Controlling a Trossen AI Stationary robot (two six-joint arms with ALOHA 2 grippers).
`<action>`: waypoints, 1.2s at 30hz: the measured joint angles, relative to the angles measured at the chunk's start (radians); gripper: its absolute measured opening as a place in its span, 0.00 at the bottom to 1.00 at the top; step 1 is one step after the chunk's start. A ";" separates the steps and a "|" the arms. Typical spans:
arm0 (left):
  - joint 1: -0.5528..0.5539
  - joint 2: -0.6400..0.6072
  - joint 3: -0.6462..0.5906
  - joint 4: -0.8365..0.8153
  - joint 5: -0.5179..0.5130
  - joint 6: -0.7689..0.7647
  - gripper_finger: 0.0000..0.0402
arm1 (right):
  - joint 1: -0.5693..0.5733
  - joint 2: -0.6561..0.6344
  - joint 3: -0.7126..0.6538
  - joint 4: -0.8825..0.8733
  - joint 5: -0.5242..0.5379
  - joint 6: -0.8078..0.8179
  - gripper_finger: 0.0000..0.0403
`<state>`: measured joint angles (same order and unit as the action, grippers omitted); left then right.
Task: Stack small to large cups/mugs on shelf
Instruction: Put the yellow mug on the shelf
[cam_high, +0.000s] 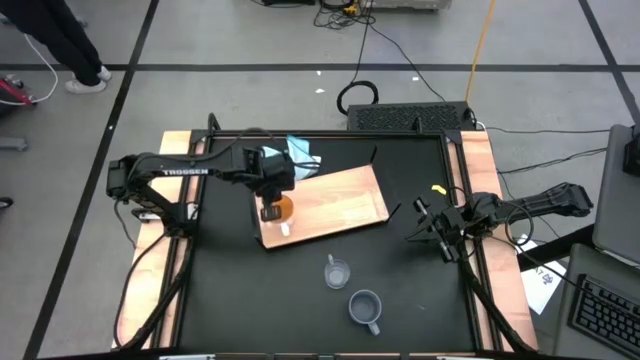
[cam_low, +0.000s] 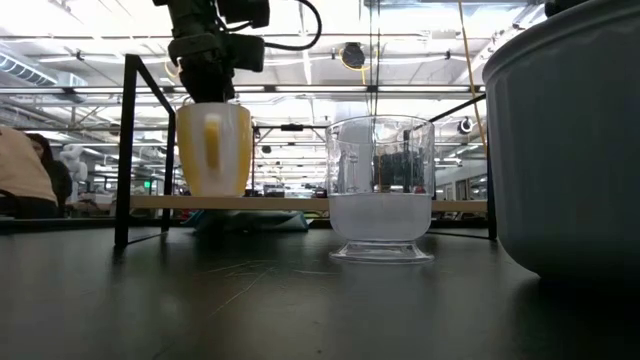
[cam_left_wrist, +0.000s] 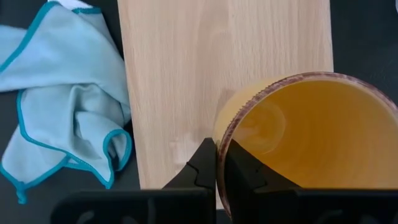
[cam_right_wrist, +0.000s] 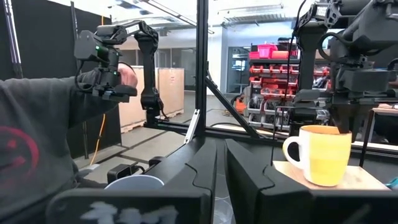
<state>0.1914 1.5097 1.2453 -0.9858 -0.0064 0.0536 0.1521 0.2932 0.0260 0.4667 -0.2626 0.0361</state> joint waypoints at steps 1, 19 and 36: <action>-0.006 0.000 0.000 0.001 -0.005 0.005 0.03 | 0.000 0.000 0.000 0.000 0.000 -0.004 0.06; -0.007 0.007 0.000 0.018 -0.020 0.037 0.03 | 0.000 0.000 0.000 0.000 0.000 -0.026 0.06; 0.001 0.011 -0.003 0.064 -0.024 0.038 0.14 | 0.000 0.000 0.000 0.000 0.000 -0.026 0.06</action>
<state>0.1928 1.5211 1.2423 -0.9218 -0.0307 0.0914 0.1520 0.2930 0.0261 0.4667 -0.2629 0.0105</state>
